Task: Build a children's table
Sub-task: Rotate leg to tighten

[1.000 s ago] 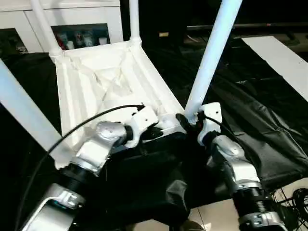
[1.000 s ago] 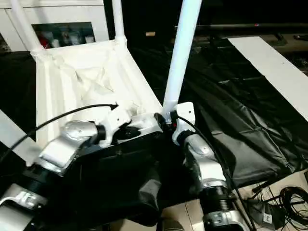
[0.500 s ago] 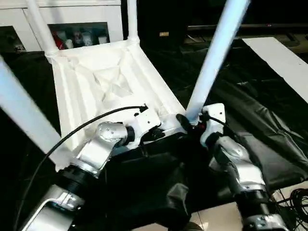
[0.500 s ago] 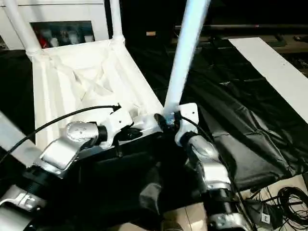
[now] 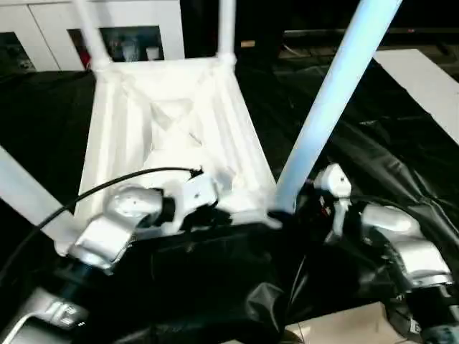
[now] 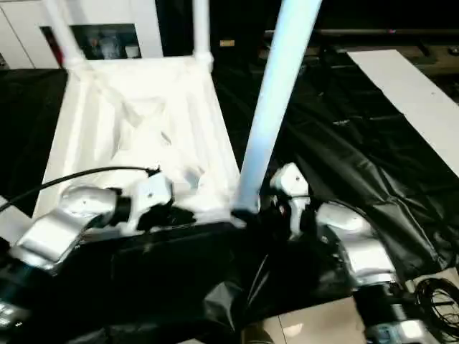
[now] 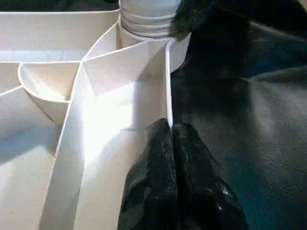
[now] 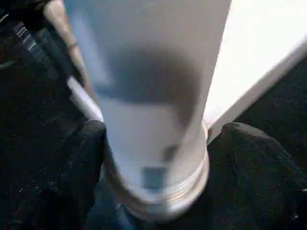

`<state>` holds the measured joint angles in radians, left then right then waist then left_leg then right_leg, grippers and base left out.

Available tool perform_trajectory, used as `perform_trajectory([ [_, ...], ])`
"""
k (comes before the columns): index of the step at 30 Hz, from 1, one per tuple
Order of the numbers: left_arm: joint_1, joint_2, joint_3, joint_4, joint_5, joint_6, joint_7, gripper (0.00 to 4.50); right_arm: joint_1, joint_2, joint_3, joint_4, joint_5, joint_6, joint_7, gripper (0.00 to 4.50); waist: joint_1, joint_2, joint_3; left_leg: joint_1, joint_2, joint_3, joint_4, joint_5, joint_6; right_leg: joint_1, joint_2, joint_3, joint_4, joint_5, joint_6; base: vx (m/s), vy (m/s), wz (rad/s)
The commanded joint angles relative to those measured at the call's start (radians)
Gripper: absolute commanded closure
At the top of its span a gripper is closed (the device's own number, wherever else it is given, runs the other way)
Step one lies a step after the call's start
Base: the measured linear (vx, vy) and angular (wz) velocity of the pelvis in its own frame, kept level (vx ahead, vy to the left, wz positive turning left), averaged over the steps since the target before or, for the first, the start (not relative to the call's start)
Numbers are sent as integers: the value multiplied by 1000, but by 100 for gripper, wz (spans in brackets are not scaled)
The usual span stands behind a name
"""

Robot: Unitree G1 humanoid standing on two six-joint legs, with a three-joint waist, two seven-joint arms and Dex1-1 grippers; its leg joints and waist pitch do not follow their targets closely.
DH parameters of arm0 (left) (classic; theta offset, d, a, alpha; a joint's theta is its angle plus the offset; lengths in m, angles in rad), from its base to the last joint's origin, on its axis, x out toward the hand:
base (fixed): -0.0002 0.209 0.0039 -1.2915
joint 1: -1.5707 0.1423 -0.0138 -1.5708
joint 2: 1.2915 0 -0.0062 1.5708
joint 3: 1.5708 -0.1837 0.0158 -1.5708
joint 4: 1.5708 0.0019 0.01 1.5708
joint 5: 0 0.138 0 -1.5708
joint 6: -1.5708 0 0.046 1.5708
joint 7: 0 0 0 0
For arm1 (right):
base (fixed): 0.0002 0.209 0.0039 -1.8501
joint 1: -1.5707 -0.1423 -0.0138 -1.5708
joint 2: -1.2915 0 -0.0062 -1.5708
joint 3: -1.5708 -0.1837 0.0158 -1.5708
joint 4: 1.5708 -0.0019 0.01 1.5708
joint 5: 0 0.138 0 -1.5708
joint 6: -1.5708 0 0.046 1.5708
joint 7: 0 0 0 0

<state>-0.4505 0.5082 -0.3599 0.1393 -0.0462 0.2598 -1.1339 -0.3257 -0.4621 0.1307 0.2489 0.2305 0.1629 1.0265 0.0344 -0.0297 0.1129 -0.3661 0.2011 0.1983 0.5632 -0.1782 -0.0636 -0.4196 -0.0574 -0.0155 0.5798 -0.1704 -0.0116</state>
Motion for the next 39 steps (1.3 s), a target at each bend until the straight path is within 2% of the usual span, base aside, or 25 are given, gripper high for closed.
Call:
perform_trajectory([
  [1,26,15,-55,-14,3,15,-55,450,-2,-23,15,-2,-7,-8,40,47,0,5,-60,16,30,-6,-57,-182,66,50,-58,32,-50,-158,-254,0,0,0],
  [2,26,15,-55,-14,3,15,-55,450,-2,-23,15,-2,-7,-8,40,47,-1,4,-60,16,29,-6,-57,-188,63,49,-58,32,-52,-171,-250,0,0,0],
  [3,31,28,-59,-21,1,11,-66,450,-1,-36,31,-15,-2,-6,67,47,-2,-4,-63,17,29,-5,-55,-185,60,49,-57,33,-52,-184,-243,0,0,0],
  [5,33,32,-60,-21,3,7,-67,450,-3,-41,37,-17,0,-6,74,47,-1,-1,-64,16,28,-5,-53,-160,63,49,-57,33,-49,-170,-241,0,0,0],
  [6,33,37,-63,-17,11,1,-66,450,-6,-42,40,-17,0,-6,76,47,0,-4,-66,14,28,-5,-53,-146,67,51,-58,33,-46,-158,-241,0,0,0],
  [7,34,40,-62,-15,17,-2,-63,450,-10,-37,39,-13,4,-6,79,47,1,1,-71,15,28,-6,-51,-138,69,53,-58,32,-43,-146,-243,0,0,0],
  [8,35,41,-59,-13,19,0,-60,450,-17,-31,36,-5,3,-6,77,47,-1,-1,-71,14,28,-5,-50,-131,70,52,-57,32,-43,-134,-245,0,0,0],
  [9,33,42,-60,-8,29,-6,-55,450,-26,-24,33,5,5,-4,78,72,0,-2,-72,13,26,-5,-49,-120,75,53,-56,32,-40,-114,-250,0,0,0],
  [10,32,45,-62,-6,34,-10,-54,450,-28,-21,32,7,8,-2,83,72,-1,-8,-72,11,25,-4,-47,-113,81,53,-56,32,-39,-103,-253,0,0,0],
  [12,28,48,-66,-2,42,-14,-52,450,-30,-18,35,9,15,0,97,86,1,-3,-68,12,26,-4,-48,-135,80,51,-58,32,-42,-136,-250,0,0,0],
  [14,26,47,-66,-1,45,-13,-53,450,-32,-14,37,19,13,-5,103,107,0,-5,-68,12,26,-4,-48,-148,73,51,-57,33,-44,-161,-244,0,0,0],
  [15,22,45,-67,3,49,-12,-53,450,-36,-9,37,31,13,-10,107,114,1,3,-68,13,26,-6,-49,-166,59,49,-58,32,-46,-184,-241,0,0,0],
  [22,18,40,-74,14,50,-17,-49,450,-21,-3,43,38,12,-15,102,172,2,-1,-70,12,25,-7,-47,-164,51,50,-56,32,-44,-187,-238,0,0,0],
  [24,19,40,-73,18,53,-21,-51,450,-21,-2,43,40,8,-15,103,174,1,-4,-71,12,25,-6,-46,-158,53,50,-56,32,-43,-185,-236,0,0,0],
  [25,20,41,-73,19,53,-20,-51,450,-21,-1,43,41,8,-15,103,179,2,-3,-71,12,25,-7,-46,-156,55,50,-56,33,-43,-185,-236,0,0,0],
  [26,20,41,-74,19,54,-20,-51,450,-21,0,43,42,8,-14,102,179,1,-7,-70,11,25,-6,-46,-155,56,50,-56,33,-43,-185,-235,0,0,0],
  [30,24,24,-60,27,49,3,-24,450,-29,32,31,73,-3,-13,51,181,1,-6,-67,12,25,-6,-47,-164,56,46,-56,32,-45,-207,-231,0,0,0],
  [32,23,7,-54,36,47,21,-2,450,-39,56,20,101,-16,-18,-6,182,-2,-3,-65,12,25,-6,-48,-189,43,43,-58,33,-49,-249,-224,0,0,0],
  [33,15,-18,-51,58,53,37,35,450,-56,97,-1,144,-36,-25,-107,182,-6,-5,-60,12,22,-9,-52,-227,23,41,-58,32,-59,-333,-201,0,0,0],
  [34,6,-41,-51,82,61,47,67,450,-65,136,-18,174,-47,-24,-191,182,-6,-5,-60,12,22,-9,-52,-227,23,41,-58,32,-59,-333,-201,0,0,0],
  [35,5,-45,-51,86,62,48,72,450,-66,142,-20,178,-48,-24,-203,182,-12,-3,-56,12,19,-12,-55,-264,0,38,-59,30,-66,-420,-176,-51,3,-10],
  [36,-8,-76,-50,116,72,64,112,450,-66,186,-31,195,-56,-19,-283,183,-15,-7,-56,15,17,-19,-58,-297,-16,39,-62,26,-75,-517,-139,-51,3,-10],
  [37,-19,-101,-46,138,76,75,143,450,-65,211,-31,201,-65,-18,-326,183,-17,0,-57,17,18,-20,-58,-304,-21,37,-63,28,-77,-536,-128,-51,6,-6],
  [38,-28,-124,-41,160,81,84,175,450,-63,234,-33,206,-72,-18,-367,183,-19,-2,-56,22,17,-21,-58,-326,-25,28,-61,28,-85,-564,-111,0,0,0],
  [39,-37,-148,-35,184,85,93,209,450,-63,261,-34,213,-81,-14,-414,183,-20,7,-60,28,16,-21,-56,-345,-26,22,-60,28,-87,-580,-104,0,0,0],
])
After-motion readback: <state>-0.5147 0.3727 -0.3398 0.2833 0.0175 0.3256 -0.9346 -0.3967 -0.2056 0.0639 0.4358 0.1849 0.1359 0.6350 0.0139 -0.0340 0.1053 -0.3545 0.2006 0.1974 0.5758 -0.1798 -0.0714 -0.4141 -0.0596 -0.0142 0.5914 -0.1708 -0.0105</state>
